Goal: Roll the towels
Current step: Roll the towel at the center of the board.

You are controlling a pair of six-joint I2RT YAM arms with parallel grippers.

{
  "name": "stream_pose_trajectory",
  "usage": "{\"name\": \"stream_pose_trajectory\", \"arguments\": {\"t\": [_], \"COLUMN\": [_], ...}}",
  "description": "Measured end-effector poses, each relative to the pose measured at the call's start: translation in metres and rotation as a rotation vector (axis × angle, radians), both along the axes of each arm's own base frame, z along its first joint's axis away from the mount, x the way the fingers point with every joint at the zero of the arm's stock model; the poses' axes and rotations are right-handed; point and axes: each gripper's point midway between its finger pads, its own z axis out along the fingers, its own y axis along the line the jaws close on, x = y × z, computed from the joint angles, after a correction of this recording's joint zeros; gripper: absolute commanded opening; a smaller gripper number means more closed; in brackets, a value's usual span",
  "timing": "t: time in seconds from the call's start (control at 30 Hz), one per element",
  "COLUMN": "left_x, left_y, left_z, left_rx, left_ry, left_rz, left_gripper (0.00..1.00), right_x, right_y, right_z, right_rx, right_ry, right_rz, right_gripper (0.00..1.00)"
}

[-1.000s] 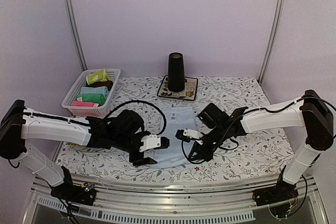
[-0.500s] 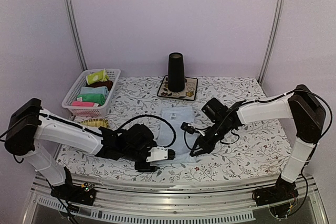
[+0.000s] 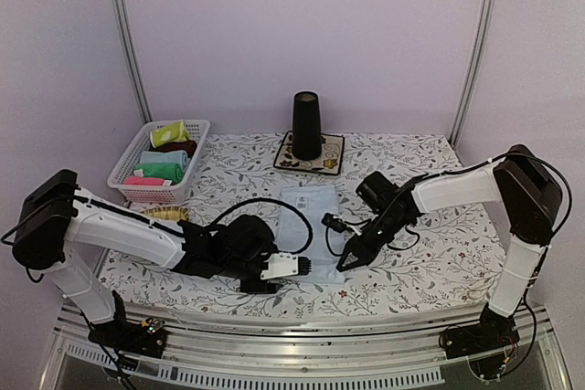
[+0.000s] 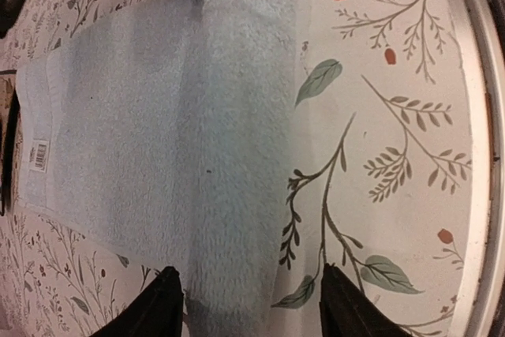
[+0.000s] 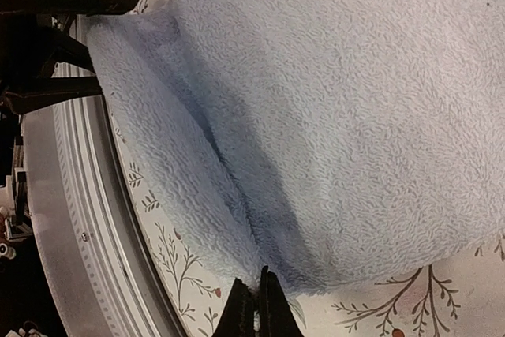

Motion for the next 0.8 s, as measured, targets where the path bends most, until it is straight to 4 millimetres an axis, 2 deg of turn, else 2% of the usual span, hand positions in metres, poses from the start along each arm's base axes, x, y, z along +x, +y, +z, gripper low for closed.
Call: {"name": "stream_pose_trajectory", "arguments": {"t": [0.2, 0.4, 0.47, 0.53, 0.57, 0.63, 0.67, 0.8], "left_x": [0.005, 0.009, 0.009, 0.007, 0.006, 0.003, 0.001, -0.008], "left_y": [-0.001, -0.006, -0.01, -0.014, -0.015, -0.019, -0.02, -0.024], "left_z": [0.009, 0.057, 0.063, 0.058, 0.054, 0.046, 0.042, 0.04], "left_rx": [-0.026, -0.174, -0.201, -0.195, -0.189, -0.177, -0.172, -0.181], "left_ry": [-0.022, -0.089, -0.086, -0.064, -0.049, -0.016, 0.0, 0.044], "left_rz": [0.017, 0.016, 0.006, -0.005, -0.01, -0.025, -0.032, -0.07], "left_gripper": [0.76, 0.75, 0.68, 0.51, 0.33, 0.07, 0.0, 0.0], "right_x": [0.004, 0.007, 0.008, 0.008, 0.008, 0.008, 0.009, 0.009], "right_y": [0.0, 0.003, 0.003, 0.003, 0.002, 0.002, 0.002, 0.001], "right_z": [-0.006, -0.003, -0.002, -0.002, -0.003, -0.003, -0.003, -0.006], "right_rx": [-0.015, -0.013, -0.012, -0.015, -0.017, -0.02, -0.021, -0.029], "right_ry": [0.018, 0.015, 0.014, 0.014, 0.013, 0.01, 0.009, 0.013], "right_rz": [-0.008, -0.008, -0.008, -0.008, -0.009, -0.01, -0.011, -0.016], "right_gripper": [0.02, 0.02, 0.02, 0.02, 0.02, 0.02, 0.02, 0.02]}}
